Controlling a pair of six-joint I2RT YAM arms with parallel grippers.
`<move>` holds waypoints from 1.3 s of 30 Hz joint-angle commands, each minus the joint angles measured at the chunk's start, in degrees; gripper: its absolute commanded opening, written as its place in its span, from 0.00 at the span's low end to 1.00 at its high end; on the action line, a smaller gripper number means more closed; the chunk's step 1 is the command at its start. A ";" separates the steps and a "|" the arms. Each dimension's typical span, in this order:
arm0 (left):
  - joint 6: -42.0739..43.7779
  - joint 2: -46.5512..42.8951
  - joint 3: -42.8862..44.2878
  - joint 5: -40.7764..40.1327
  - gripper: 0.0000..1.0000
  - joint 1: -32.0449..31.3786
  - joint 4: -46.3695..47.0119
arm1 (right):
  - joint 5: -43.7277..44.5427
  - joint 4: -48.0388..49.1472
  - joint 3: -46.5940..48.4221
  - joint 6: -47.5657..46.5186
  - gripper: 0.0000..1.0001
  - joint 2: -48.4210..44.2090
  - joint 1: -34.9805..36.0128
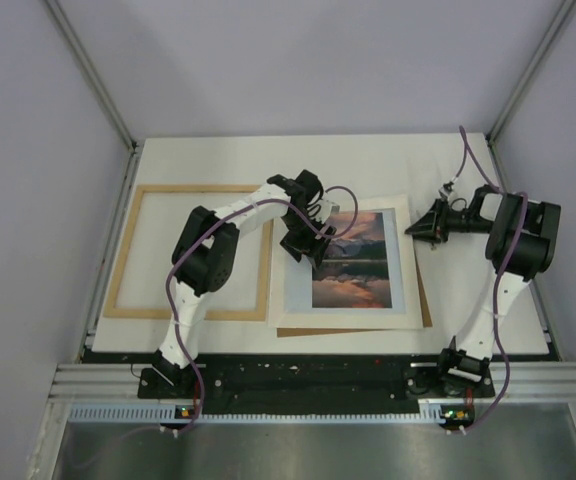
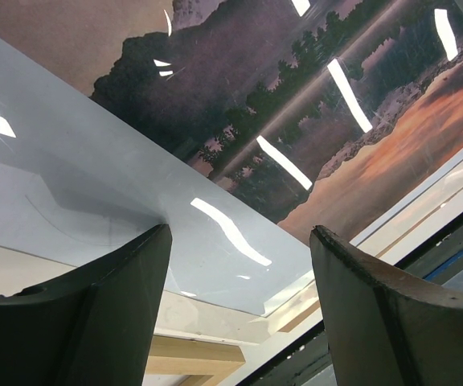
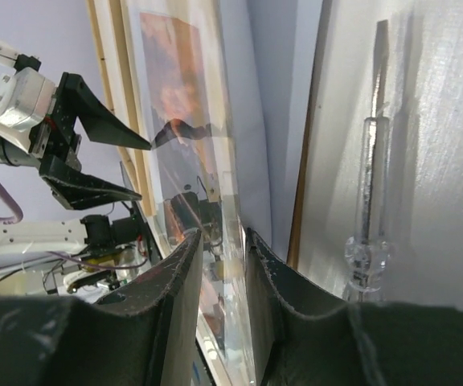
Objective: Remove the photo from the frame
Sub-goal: Pick up the photo frame item from the photo frame.
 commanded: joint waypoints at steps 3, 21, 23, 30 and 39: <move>0.87 5.87 -1.72 0.05 0.77 -1.67 2.38 | -2.75 0.10 -1.10 -3.46 0.28 1.56 0.86; 2.18 1.92 0.13 -1.10 0.78 -1.06 0.89 | -0.31 -7.36 1.44 -5.05 0.00 -9.67 2.44; 2.80 -0.36 1.35 -0.66 0.78 -0.19 0.10 | 1.28 -8.25 2.23 -4.26 0.00 -13.97 2.27; 5.00 -10.29 3.38 3.21 0.79 5.08 -0.26 | 3.13 -10.44 6.89 -0.30 0.00 -23.22 2.44; 6.58 -17.07 2.07 10.15 0.82 15.01 5.62 | -1.96 -14.40 12.51 -0.21 0.00 -27.26 2.53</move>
